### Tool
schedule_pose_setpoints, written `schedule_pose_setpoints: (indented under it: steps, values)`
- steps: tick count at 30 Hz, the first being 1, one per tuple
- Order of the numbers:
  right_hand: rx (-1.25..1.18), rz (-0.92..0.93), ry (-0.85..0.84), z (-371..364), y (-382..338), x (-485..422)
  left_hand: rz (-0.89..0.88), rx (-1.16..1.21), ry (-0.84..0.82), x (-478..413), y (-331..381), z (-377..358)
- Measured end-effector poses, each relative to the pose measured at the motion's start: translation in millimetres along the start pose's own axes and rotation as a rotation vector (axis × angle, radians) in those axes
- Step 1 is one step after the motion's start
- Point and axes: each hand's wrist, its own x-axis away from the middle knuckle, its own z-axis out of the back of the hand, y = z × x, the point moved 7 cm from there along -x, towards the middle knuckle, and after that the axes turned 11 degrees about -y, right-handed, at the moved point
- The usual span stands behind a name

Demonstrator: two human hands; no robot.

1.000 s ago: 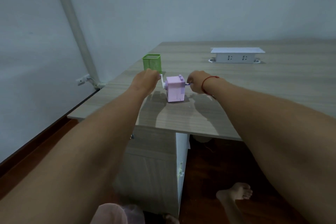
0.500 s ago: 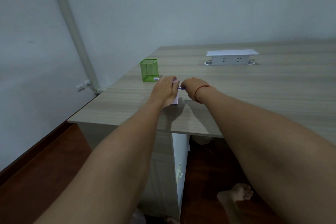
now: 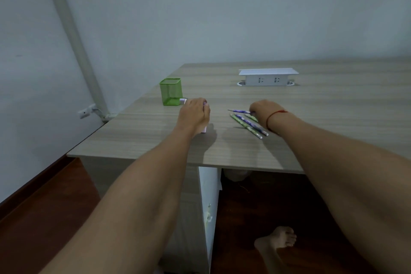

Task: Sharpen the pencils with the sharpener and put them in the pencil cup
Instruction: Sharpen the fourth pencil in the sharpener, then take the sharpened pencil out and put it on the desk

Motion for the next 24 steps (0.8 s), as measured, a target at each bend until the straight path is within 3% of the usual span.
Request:
schedule_pose_setpoints:
  steps: [24]
  values:
    - [-0.142,-0.031,0.063,-4,-41,-3,-0.038,0.119,0.057,6,2,1]
